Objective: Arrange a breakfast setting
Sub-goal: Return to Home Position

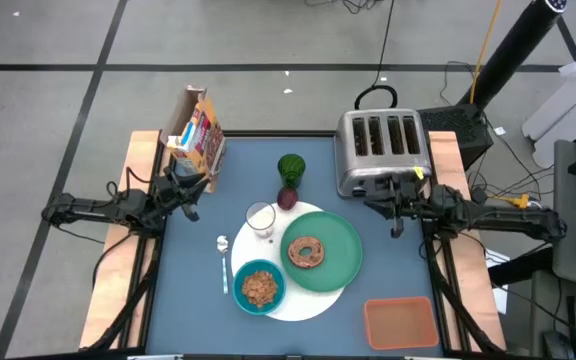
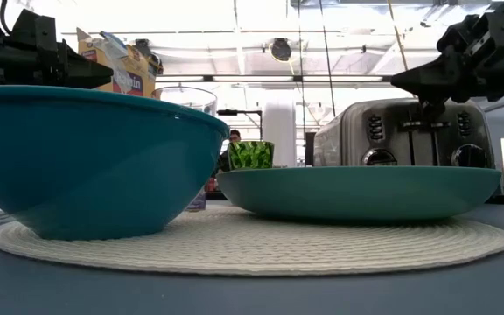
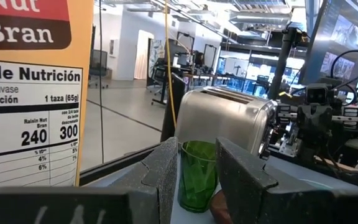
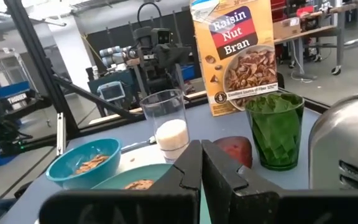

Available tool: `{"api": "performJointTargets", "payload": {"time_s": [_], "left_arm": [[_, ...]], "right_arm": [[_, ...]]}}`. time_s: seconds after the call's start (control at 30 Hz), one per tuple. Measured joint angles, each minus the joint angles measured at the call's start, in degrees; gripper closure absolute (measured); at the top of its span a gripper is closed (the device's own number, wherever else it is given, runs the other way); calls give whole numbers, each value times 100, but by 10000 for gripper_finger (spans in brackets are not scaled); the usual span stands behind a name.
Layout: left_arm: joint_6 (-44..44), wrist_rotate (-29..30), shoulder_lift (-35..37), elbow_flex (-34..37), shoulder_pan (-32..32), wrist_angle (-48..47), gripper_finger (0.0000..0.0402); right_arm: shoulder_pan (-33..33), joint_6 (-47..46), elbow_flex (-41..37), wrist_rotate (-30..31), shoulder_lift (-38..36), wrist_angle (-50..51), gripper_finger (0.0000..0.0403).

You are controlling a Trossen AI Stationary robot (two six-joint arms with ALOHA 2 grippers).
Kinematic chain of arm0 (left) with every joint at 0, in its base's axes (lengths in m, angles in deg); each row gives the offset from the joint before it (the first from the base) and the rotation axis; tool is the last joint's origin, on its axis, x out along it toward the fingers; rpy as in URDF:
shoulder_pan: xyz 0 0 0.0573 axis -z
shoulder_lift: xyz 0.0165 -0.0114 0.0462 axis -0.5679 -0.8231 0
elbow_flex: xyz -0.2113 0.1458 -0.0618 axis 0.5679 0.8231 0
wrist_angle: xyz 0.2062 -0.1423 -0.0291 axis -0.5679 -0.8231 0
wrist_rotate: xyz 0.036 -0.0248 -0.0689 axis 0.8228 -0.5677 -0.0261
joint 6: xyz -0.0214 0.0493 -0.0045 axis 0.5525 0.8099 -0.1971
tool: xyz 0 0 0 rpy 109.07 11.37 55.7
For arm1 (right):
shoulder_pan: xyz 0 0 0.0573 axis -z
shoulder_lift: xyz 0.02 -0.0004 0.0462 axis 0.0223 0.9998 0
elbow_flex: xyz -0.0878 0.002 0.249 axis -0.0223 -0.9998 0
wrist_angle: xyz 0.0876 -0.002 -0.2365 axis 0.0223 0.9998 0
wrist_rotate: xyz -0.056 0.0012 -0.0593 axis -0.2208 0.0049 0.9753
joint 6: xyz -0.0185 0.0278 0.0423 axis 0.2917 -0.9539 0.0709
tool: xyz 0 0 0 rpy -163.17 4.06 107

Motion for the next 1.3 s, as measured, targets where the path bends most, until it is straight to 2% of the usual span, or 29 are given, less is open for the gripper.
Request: {"api": "performJointTargets", "payload": {"time_s": [0.3,0.67,0.93,1.3], "left_arm": [[2,2,0,0,0,-2,286],[43,1,-11,0,0,-479,286],[-28,2,-11,0,0,-564,286],[-5,2,-11,0,0,-566,286]], "right_arm": [[-516,372,-2,419,2,111,403],[-562,1723,-4,387,2,402,397],[-562,1701,-4,384,0,1097,397],[-562,1685,-7,385,0,1110,397]]}}
